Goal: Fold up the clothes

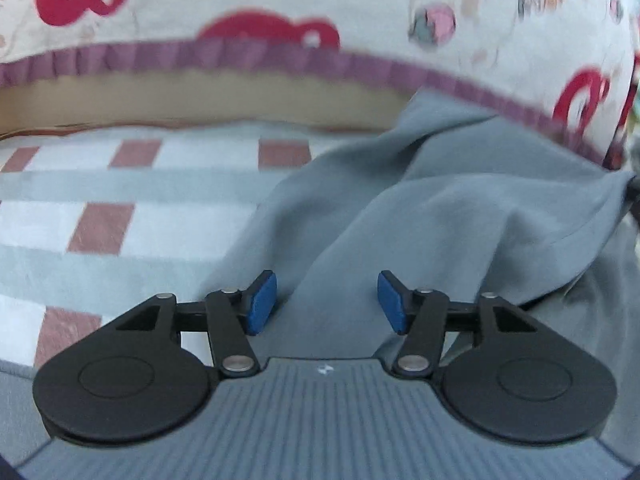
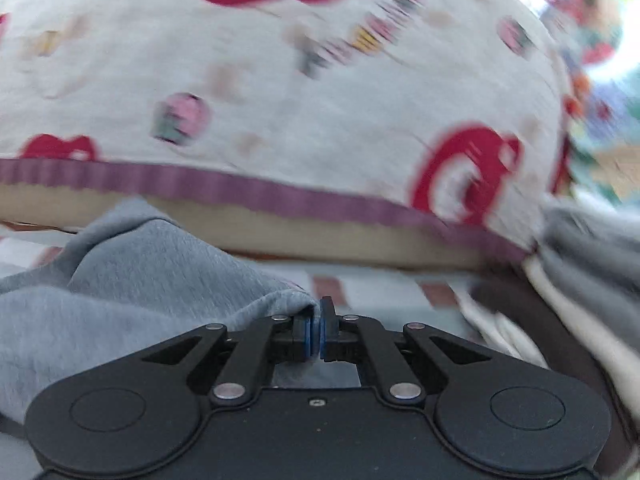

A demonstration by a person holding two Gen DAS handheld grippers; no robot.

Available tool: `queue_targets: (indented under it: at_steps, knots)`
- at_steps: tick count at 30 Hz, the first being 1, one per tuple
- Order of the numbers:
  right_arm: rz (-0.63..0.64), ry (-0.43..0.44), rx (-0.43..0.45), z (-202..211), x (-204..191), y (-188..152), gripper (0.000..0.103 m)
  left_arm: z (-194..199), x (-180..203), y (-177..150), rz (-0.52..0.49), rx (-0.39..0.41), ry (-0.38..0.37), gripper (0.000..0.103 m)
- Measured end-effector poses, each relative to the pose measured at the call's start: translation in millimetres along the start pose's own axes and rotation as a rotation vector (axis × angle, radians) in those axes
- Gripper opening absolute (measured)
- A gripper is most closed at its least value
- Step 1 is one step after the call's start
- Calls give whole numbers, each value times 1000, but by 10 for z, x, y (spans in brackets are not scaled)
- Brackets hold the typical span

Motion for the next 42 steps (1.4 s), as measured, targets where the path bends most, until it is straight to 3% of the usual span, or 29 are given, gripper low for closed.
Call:
queue_targets:
  at_steps: [3,6,9,11,13,16,18,19,20,21,23,27,29,30,33,35,36,39,40,42]
  knots:
    - [-78,6,-70,-152,200,-246,2,-60,91,-74,-35,-46,-11,58]
    - [-136,13,-112,-259,365,-455,3,-71,129,-89,-7,-71,-61,64]
    - [-157,-24,-155,-301,493,-680,3,-148,120,-132,-9,-96,-29,65]
    - [-201,-26,-191,-339,579,-819,4,-198,115,-161,-11,-113,-8,74]
    - [-255,-19,-219,-372,661,-938,4,-263,104,-201,-6,-139,6,78]
    - [-260,6,-217,-341,671,-1029,6,-479,24,-297,121,-235,-37,78]
    - [-233,17,-215,-344,631,-1069,6,-592,6,-289,198,-247,-69,78]
    - [-223,23,-215,-348,612,-1094,6,-638,7,-270,226,-240,-85,70]
    - [-225,33,-217,-351,603,-1131,7,-685,7,-250,254,-234,-100,31]
    - [-232,42,-215,-345,602,-1154,7,-704,15,-207,263,-214,-105,5]
    - [-243,58,-198,-310,603,-1180,7,-590,59,-2,198,-100,-66,4]
    - [-173,163,-72,-27,510,-1016,6,426,-7,643,141,347,19,3]
    - [-50,224,-16,185,330,-886,5,858,-64,772,97,433,67,4]
    - [21,243,15,302,219,-831,5,928,-141,746,106,426,99,4]
    - [174,283,54,504,-71,-796,5,825,-570,445,260,308,193,4]
    - [230,244,24,472,-164,-881,5,478,-951,37,450,97,231,6]
    - [258,225,9,457,-210,-922,5,348,-1086,-147,544,4,208,6]
    - [210,174,-29,416,-108,-977,5,261,-1307,-389,768,-60,29,6]
    - [194,157,-41,403,-74,-996,5,244,-1350,-439,814,-77,-13,6]
    - [183,133,-50,407,-28,-993,5,244,-1307,-432,786,-88,-15,7]
Point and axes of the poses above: each gripper's, at about its wrist camera, not at the fingertips, and z roughly against the way its jaws point, x to its right, y to its top, the point moved 6 cm from there along -z, roughly the way its jaws point, and after that the axes turned 9 degrees about z, right-handed, at the moved point
